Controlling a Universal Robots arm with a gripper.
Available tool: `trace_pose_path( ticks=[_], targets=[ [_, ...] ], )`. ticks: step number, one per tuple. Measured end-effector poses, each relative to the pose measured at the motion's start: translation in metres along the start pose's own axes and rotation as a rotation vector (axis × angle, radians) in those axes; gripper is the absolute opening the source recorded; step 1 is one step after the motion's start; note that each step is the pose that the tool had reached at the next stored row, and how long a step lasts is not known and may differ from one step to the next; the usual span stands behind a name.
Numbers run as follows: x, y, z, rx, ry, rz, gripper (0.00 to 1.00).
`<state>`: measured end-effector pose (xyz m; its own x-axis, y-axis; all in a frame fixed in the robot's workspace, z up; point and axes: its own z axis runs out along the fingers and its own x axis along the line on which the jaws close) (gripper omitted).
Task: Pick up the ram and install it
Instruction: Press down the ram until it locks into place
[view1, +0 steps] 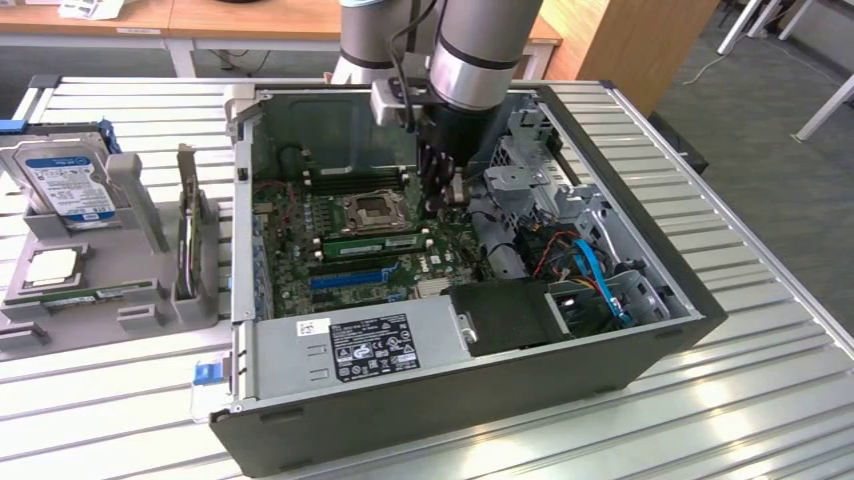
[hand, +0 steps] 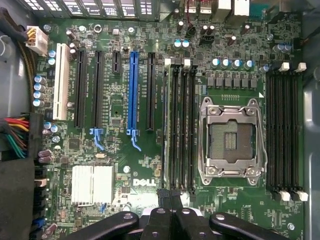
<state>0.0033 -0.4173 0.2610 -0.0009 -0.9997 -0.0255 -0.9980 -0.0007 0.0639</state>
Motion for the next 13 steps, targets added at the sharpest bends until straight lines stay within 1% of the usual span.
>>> trace_pose_path(
  ticks=[5,13],
  targets=[
    [0.0001,-0.0002,0.0025,0.0000,0.0000,0.000,0.10],
    [0.0002,-0.0006,0.0094,0.0000,-0.0001,0.000,0.10]
  ],
)
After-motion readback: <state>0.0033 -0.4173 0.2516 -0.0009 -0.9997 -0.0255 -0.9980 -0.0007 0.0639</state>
